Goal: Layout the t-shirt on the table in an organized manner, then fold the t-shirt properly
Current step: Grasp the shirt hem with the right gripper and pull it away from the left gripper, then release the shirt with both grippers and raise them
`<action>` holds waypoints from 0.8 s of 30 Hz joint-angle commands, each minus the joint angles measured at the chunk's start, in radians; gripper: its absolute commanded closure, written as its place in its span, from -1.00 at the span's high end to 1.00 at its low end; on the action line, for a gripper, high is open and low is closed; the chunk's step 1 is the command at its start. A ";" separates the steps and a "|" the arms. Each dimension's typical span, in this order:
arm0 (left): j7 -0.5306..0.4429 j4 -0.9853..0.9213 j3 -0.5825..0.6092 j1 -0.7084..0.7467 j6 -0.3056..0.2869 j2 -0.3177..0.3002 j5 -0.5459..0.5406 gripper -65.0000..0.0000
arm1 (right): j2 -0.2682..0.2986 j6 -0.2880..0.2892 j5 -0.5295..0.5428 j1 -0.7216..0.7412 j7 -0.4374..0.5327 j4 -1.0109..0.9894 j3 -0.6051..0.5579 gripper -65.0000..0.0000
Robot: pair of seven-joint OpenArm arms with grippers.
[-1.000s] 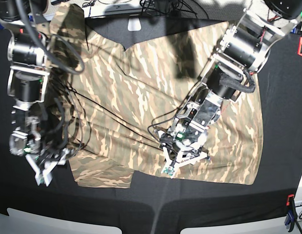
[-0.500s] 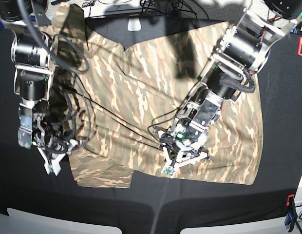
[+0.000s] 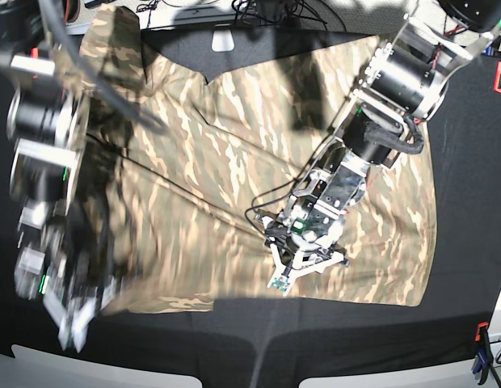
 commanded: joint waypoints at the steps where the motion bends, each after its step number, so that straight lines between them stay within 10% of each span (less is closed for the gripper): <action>1: 0.050 0.000 -0.002 -0.014 0.005 -0.003 0.010 -0.21 | 0.013 -0.001 0.005 0.060 0.026 0.018 0.003 -1.00; 14: 0.131 0.000 -0.002 -0.114 0.005 -0.003 0.006 -0.21 | 0.011 -0.035 0.004 0.204 0.064 0.018 0.003 -1.00; 24: 0.148 0.000 -0.002 -0.144 0.005 -0.004 0.007 -0.21 | 0.009 0.012 0.047 0.137 -0.113 0.018 0.003 -0.77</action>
